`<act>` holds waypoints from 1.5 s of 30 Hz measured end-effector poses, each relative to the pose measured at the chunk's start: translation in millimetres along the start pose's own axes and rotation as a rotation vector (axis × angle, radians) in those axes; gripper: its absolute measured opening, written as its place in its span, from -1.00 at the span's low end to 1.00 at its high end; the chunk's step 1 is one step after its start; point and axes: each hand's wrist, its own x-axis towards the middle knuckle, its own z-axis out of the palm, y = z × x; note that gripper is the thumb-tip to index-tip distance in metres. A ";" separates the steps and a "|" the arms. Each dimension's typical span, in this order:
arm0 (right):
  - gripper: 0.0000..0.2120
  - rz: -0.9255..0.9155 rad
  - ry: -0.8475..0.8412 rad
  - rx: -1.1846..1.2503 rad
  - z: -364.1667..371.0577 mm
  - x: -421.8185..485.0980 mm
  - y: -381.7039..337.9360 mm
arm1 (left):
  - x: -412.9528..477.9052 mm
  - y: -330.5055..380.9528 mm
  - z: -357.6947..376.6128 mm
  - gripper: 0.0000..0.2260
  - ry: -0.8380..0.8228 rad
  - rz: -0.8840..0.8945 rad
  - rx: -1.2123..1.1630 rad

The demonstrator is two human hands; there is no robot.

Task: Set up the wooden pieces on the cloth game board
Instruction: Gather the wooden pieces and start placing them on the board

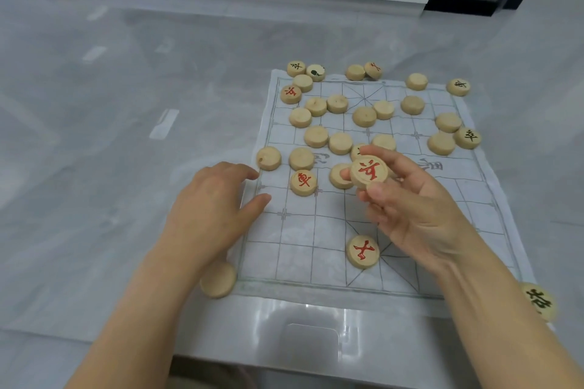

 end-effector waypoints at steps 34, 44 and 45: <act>-0.55 -0.080 0.302 -1.541 -29.0 17.7 19.9 | 49.6 8.7 11.8 -0.83 0.039 -0.235 -0.777; -0.56 -0.107 0.320 -1.523 -27.7 17.0 22.1 | 46.0 16.2 16.0 -0.80 -0.072 -0.269 -0.797; -0.55 -0.110 0.320 -1.528 -27.4 16.9 22.1 | 45.7 16.9 17.6 -0.80 -0.077 -0.265 -0.754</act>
